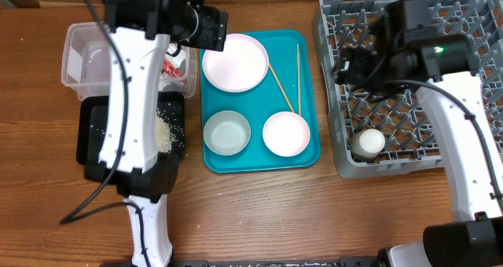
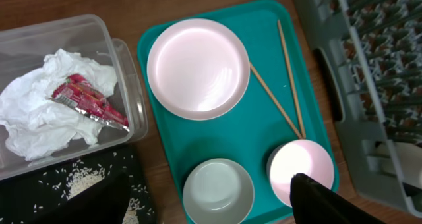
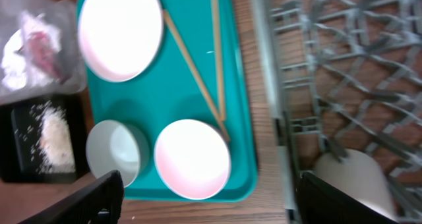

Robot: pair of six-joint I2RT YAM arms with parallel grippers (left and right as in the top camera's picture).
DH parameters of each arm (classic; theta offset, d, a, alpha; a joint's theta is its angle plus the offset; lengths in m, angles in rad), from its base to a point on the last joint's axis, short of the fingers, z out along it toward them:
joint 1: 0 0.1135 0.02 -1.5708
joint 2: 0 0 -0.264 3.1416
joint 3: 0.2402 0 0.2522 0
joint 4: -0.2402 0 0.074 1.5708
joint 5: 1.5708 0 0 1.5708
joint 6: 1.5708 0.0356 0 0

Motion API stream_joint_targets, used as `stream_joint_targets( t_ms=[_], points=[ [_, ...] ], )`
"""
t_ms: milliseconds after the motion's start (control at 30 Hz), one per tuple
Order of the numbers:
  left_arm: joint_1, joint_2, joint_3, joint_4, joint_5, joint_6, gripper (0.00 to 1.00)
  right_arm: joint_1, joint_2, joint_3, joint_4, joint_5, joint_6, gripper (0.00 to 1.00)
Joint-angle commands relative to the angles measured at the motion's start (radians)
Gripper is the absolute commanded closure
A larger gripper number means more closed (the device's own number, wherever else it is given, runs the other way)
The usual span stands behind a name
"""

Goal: Sort waste into correct bins and load items into the dishwasher
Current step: 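Raise the right gripper and move the left gripper over the pink bowl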

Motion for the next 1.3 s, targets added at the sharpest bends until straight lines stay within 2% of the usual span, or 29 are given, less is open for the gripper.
stream_joint_targets(
  t_ms=[0,400,1000,1267],
  points=[
    [0.002,-0.051,0.017,-0.003,0.034,-0.03,0.2,0.043,-0.003,0.03,0.02,-0.019,-0.006,0.15],
    [0.002,-0.107,-0.013,-0.003,0.076,-0.064,0.2,0.13,-0.003,0.03,0.054,-0.019,0.01,0.15],
    [0.005,-0.119,-0.19,-0.003,0.031,-0.064,0.18,0.132,-0.003,0.028,0.054,-0.011,0.016,0.15],
    [0.072,-0.118,-0.221,-0.003,0.052,-0.09,0.16,0.132,-0.003,0.028,0.054,-0.007,0.02,0.15]
  ],
)
